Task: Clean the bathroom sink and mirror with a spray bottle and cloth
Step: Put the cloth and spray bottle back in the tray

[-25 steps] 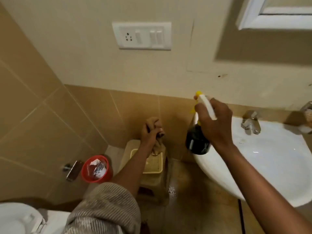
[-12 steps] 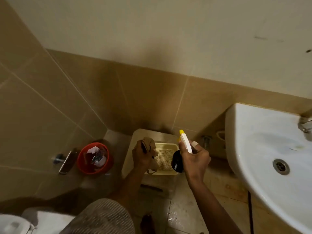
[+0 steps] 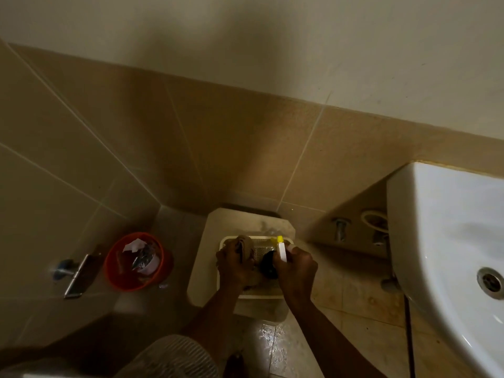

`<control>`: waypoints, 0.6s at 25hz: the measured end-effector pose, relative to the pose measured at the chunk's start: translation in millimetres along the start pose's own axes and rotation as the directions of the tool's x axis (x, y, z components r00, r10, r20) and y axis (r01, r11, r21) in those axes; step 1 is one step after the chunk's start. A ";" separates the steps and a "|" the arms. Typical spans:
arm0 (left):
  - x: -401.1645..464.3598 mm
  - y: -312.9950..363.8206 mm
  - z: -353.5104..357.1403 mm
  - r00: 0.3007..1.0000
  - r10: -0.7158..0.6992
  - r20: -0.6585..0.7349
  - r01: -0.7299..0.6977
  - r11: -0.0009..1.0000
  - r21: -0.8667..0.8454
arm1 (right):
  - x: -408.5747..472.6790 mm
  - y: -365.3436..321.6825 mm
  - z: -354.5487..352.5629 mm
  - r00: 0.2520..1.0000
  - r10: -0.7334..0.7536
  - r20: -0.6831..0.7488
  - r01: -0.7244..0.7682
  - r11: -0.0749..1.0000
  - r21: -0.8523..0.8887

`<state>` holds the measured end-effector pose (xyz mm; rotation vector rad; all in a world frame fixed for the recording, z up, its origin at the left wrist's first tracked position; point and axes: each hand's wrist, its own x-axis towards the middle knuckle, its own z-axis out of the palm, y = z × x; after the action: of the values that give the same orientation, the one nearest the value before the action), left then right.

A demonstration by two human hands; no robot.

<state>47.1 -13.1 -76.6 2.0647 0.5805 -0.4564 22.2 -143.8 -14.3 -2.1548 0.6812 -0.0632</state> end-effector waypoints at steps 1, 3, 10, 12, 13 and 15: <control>0.8 -0.8 2.7 1.000 -0.003 0.014 0.002 1.000 0.018 | 0.8 2.5 3.3 1.000 -0.008 0.011 0.008 1.000 -0.023; 1.6 -1.2 6.2 0.999 -0.010 0.048 0.007 0.998 0.058 | 2.1 7.2 8.2 1.000 -0.005 0.025 0.006 0.998 -0.054; -10.6 11.6 -22.1 0.994 -0.030 0.101 0.018 0.992 0.121 | 4.8 -14.4 -4.0 0.981 0.135 0.139 -0.137 0.991 0.004; -22.1 25.0 -50.5 0.999 0.023 0.039 -0.027 0.992 0.120 | -0.3 -36.0 -32.3 0.978 0.146 0.149 -0.160 0.983 0.086; -29.6 36.6 -66.8 0.997 0.083 0.001 -0.082 0.992 0.100 | -3.5 -50.4 -52.3 0.979 0.140 0.149 -0.161 0.977 0.141; -39.3 69.3 -106.1 0.969 0.196 -0.150 -0.188 0.980 0.061 | -3.6 -88.8 -99.3 0.976 0.157 0.149 -0.193 0.944 0.268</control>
<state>64.0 35.8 45.6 2.1892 0.4578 -0.1985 31.6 -170.3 115.9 -1.8028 0.7407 0.0677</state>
